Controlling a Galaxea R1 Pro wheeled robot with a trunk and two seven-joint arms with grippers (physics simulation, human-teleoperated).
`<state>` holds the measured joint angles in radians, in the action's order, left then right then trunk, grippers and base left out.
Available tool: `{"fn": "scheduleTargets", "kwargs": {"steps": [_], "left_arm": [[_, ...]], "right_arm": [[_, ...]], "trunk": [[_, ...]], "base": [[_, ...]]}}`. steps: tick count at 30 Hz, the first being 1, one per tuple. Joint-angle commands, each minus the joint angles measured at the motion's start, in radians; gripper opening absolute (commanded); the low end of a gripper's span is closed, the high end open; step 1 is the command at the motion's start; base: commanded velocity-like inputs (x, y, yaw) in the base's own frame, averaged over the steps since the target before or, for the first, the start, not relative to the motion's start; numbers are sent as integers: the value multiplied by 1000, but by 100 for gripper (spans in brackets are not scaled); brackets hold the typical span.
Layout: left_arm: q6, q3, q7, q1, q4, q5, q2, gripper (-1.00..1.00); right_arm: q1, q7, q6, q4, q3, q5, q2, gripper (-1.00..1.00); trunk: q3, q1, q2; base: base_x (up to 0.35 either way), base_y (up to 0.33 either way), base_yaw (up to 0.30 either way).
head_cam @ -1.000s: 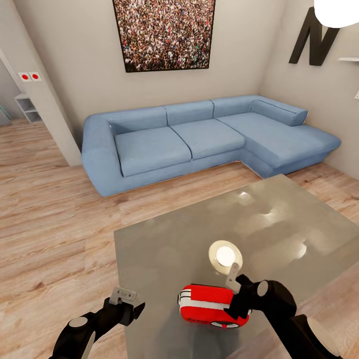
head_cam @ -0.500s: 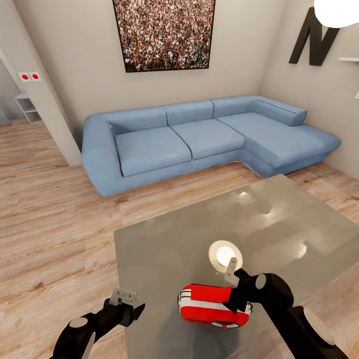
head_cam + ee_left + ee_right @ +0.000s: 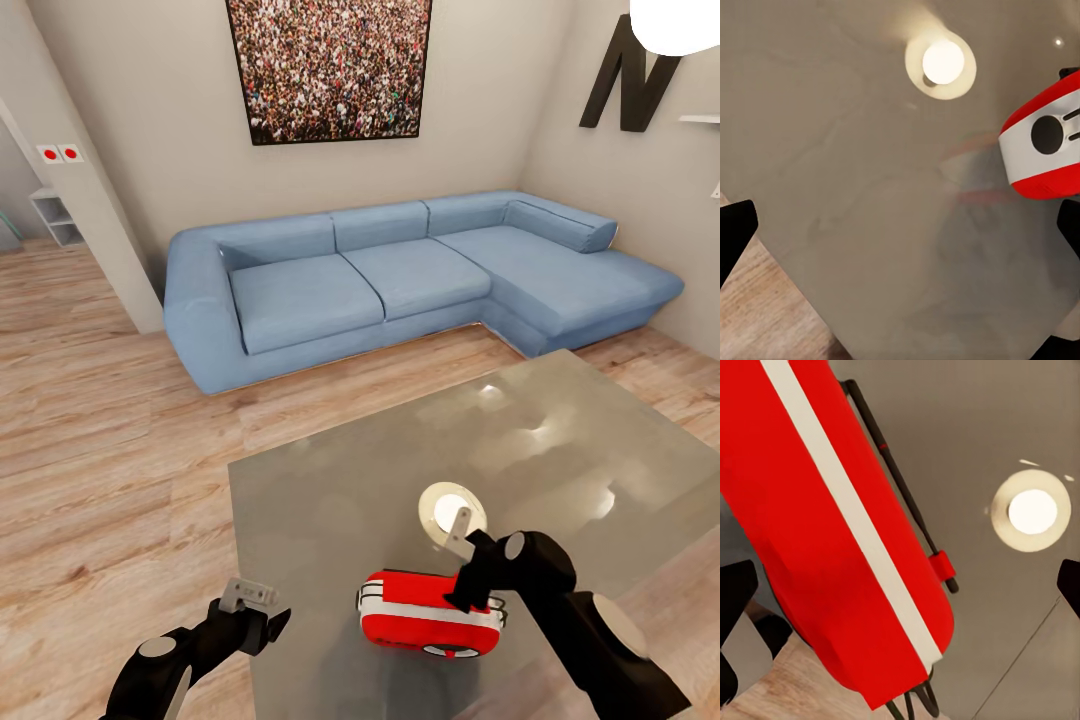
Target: Turn on the radio receiver that's on the table in the living room.
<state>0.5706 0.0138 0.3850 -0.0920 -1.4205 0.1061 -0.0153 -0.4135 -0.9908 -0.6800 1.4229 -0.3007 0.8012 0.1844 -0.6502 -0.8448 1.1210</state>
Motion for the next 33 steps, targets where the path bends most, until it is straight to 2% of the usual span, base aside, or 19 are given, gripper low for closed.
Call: {"fn": "scheduleTargets", "kwargs": {"steps": [1,8,14,17,21,27,33], "left_arm": [[0,0,0,0,0,0,0,100],[0,0,0,0,0,1,0,100],[0,0,0,0,0,1,0,100],[0,0,0,0,0,2,0,100],[0,0,0,0,0,3,0,100],[0,0,0,0,0,3,0,100],[0,0,0,0,0,3,0,100]], "right_arm": [[-1,0,0,-2,0,0,-1,100],[-3,0,1,-10,0,-2,-18,100],[-4,0,22,-39,0,2,-52,100],[-4,0,48,-76,0,6,-78,100],[-6,0,61,-97,0,7,-83,100],[-44,1,87,-183,1,0,-86,100],[-54,1,102,-210,2,-3,-86,100]], "trunk": [[0,0,0],[0,0,0],[0,0,0],[0,0,0],[0,0,0],[0,0,0],[0,0,0]], "base": [[0,0,0],[0,0,0],[0,0,0],[0,0,0],[0,0,0],[0,0,0],[0,0,0]]}}
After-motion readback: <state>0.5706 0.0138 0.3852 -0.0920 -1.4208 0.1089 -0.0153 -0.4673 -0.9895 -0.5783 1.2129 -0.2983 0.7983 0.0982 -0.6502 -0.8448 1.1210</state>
